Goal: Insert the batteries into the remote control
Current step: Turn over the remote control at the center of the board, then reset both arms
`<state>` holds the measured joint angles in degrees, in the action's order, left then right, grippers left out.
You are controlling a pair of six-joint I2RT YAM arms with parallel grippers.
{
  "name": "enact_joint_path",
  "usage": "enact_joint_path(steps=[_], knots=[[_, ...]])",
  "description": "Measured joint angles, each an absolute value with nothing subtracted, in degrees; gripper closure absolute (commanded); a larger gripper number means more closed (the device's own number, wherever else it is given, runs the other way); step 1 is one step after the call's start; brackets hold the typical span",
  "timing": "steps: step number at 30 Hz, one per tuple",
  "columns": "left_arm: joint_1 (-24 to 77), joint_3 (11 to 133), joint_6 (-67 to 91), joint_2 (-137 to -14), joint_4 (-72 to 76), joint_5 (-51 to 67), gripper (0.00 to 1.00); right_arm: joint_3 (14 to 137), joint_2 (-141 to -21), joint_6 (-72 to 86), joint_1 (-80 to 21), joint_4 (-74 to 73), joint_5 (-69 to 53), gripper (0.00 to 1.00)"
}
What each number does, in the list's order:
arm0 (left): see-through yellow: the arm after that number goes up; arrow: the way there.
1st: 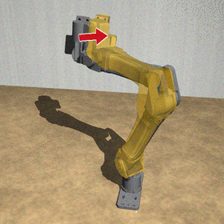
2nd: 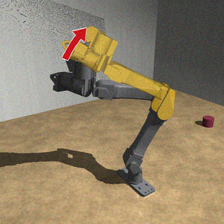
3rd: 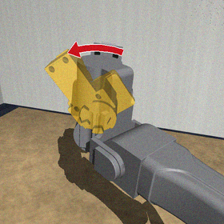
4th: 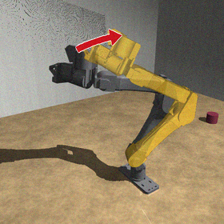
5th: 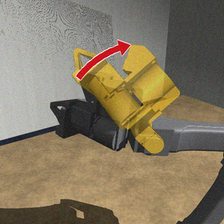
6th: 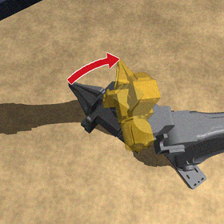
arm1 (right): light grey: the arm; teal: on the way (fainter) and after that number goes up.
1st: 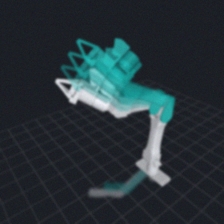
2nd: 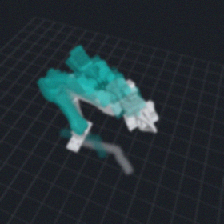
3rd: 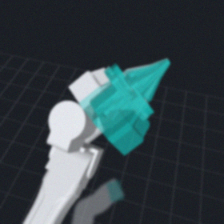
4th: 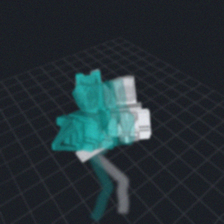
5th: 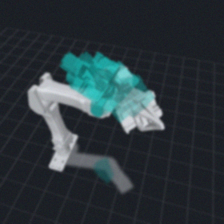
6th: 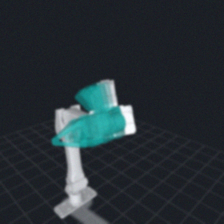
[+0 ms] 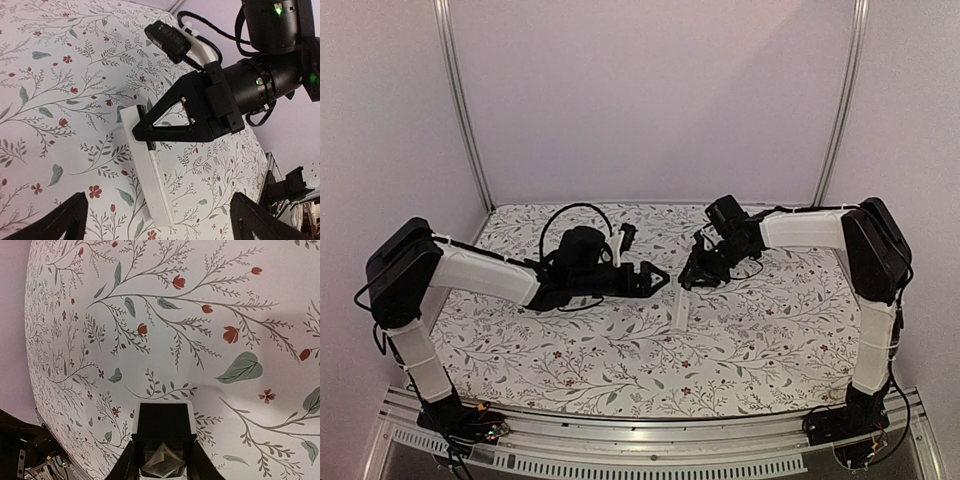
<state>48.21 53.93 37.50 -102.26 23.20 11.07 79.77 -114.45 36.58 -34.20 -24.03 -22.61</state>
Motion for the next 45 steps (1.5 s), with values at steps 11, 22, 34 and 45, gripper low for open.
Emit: enact_joint_path(steps=[11, 22, 34, 45], knots=[[47.7, 51.3, 37.4, -102.1, 21.8, 9.4, 0.00, 86.8, -120.6, 34.7, -36.3, -32.4, -21.7, 0.42], [46.3, 50.8, 35.8, -101.5, 19.2, 8.3, 0.01, 84.7, -118.2, 35.1, -37.3, -30.9, -23.2, 0.34], [45.3, 56.7, 28.7, -94.3, 6.8, 1.3, 0.01, 73.4, -104.5, 28.0, -33.6, -21.5, -25.4, 0.01], [37.7, 59.6, 24.4, -79.9, -5.9, -3.1, 0.00, 59.4, -81.6, 20.4, -21.1, -14.9, -22.9, 0.01]])
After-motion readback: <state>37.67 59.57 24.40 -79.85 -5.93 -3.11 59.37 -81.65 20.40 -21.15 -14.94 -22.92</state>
